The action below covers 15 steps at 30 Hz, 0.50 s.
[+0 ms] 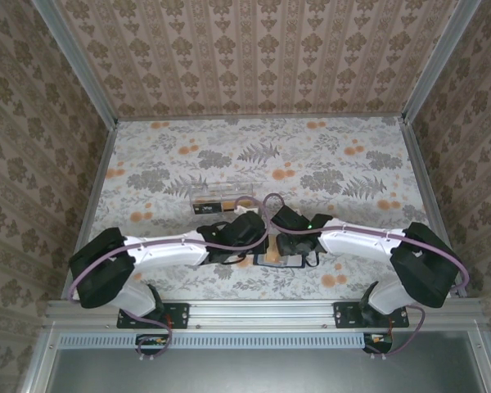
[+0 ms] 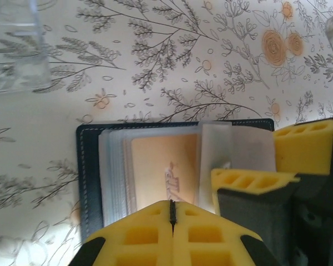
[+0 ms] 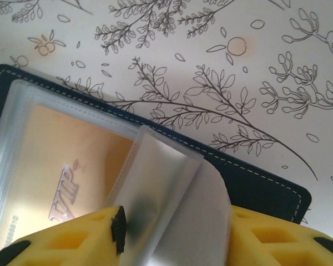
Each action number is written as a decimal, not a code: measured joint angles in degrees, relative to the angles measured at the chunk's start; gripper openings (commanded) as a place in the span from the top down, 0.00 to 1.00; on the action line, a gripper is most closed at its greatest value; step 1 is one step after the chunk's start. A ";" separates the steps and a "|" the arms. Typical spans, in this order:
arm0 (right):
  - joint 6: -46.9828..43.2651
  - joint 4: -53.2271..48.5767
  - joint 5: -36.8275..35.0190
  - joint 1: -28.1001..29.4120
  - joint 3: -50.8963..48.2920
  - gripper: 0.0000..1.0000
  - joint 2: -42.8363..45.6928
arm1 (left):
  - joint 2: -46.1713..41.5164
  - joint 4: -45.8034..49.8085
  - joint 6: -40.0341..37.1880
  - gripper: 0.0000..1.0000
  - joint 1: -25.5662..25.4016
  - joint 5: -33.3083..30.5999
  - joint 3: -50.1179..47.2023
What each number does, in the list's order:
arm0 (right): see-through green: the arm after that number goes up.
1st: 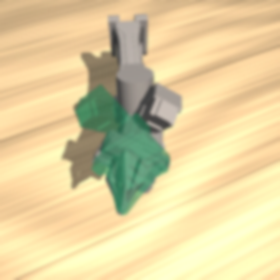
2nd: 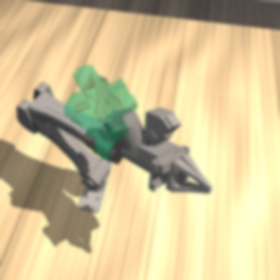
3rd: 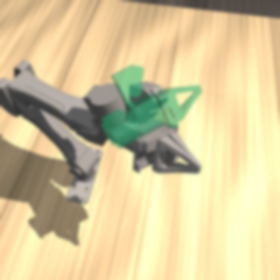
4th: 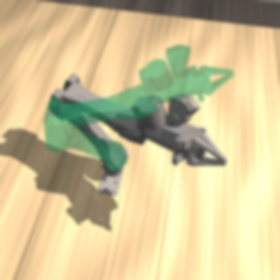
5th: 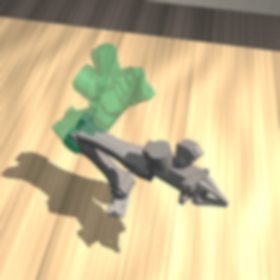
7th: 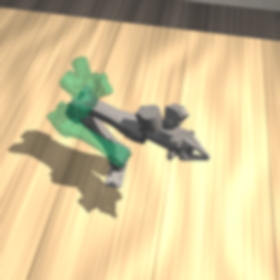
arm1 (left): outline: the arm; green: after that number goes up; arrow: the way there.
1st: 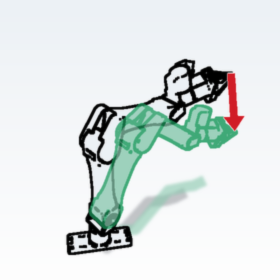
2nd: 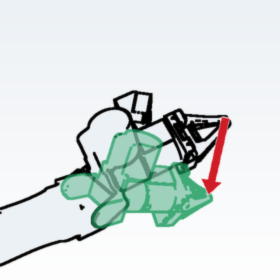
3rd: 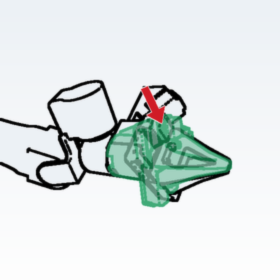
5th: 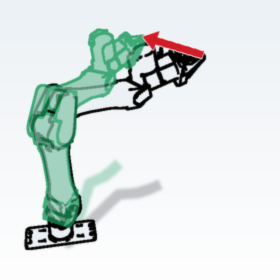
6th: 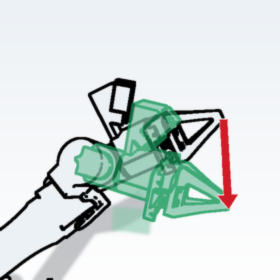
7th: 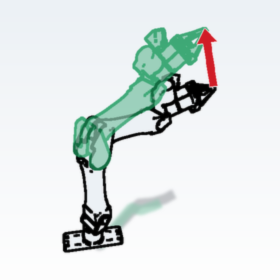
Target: Take the credit cards out of the card holder
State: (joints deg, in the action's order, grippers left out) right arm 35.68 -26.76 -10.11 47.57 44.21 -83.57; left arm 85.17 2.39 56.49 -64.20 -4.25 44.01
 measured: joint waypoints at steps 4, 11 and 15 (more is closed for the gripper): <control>0.33 1.18 1.09 -0.96 -1.42 0.64 1.81 | 3.69 -0.81 -0.44 1.00 -0.02 1.44 0.55; 0.70 2.40 2.01 -2.32 -4.35 0.60 4.68 | 6.88 -1.81 -0.79 1.00 -0.28 2.58 1.14; 0.74 2.38 2.01 -2.71 -5.20 0.58 7.06 | 8.87 -1.66 -0.13 1.00 -0.22 2.43 1.29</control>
State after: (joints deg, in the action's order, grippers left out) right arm 36.42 -24.38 -8.10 44.86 39.00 -76.51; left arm 94.04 0.73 56.36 -64.42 -1.83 45.30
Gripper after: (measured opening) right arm 0.413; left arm 0.050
